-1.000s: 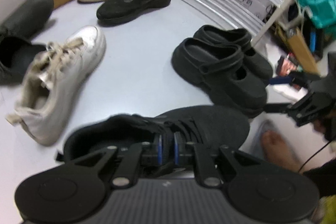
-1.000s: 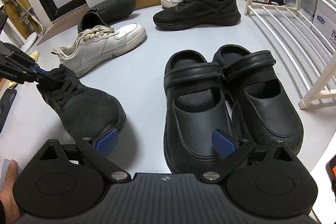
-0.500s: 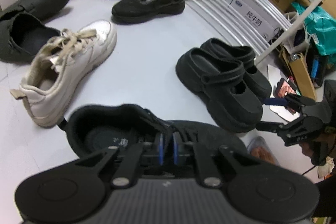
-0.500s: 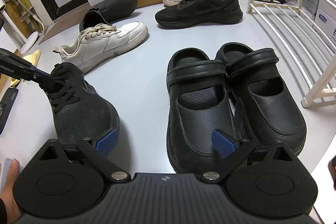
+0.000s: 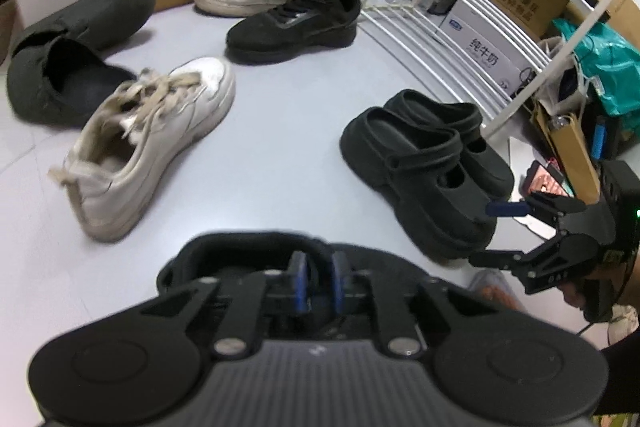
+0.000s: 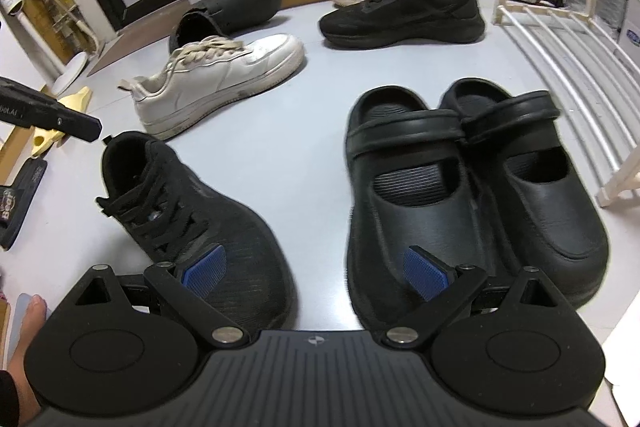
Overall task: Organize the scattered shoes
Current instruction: 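Carry the black sneaker with the left tool and lower it to the floor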
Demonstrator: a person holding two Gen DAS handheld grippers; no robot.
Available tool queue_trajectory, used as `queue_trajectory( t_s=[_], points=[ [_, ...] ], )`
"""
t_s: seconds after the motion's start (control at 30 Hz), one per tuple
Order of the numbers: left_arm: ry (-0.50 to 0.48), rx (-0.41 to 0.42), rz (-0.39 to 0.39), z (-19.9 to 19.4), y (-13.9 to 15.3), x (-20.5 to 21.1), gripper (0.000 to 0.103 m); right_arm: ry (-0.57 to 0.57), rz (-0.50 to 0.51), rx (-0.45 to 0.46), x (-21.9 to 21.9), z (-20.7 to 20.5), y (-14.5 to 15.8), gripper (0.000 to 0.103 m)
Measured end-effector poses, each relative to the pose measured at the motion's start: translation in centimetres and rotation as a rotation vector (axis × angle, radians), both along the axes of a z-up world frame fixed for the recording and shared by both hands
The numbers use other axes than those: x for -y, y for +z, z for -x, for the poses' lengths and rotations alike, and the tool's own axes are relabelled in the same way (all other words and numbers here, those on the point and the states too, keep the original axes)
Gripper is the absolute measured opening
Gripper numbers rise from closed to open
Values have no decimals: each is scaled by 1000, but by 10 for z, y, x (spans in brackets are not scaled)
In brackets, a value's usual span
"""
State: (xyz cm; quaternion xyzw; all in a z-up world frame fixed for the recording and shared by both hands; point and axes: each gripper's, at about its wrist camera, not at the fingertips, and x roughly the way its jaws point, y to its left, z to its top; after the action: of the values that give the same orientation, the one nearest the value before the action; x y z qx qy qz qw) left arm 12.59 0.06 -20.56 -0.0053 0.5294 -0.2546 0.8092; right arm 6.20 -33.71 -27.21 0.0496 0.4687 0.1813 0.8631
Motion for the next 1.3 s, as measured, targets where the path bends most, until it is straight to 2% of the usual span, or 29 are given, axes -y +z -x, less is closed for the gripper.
queue_trajectory(
  t_s=[0.07, 0.2, 0.27, 0.33, 0.6, 0.8, 0.97, 1.3],
  points=[
    [10, 0, 7, 5, -4, -6, 36, 35, 10, 2, -8, 0, 0, 98],
    [63, -11, 69, 7, -5, -13, 48, 99, 26, -2, -24, 0, -3, 98],
    [50, 14, 58, 8, -2, -13, 62, 131, 33, -6, -33, 0, -5, 98],
    [57, 29, 48, 8, 0, -14, 68, 162, 39, -10, -41, 0, -8, 98],
    [97, 31, 42, 11, 0, -27, 71, 282, 91, -6, -76, -1, -19, 98],
    [107, 43, 34, 9, 2, -30, 78, 371, 133, 30, -98, -7, -23, 98],
    [145, 62, 37, 8, 4, -36, 86, 399, 141, 29, -103, -10, -25, 98],
    [154, 49, 28, 9, 0, -37, 86, 449, 158, 23, -125, -23, -44, 98]
  ],
)
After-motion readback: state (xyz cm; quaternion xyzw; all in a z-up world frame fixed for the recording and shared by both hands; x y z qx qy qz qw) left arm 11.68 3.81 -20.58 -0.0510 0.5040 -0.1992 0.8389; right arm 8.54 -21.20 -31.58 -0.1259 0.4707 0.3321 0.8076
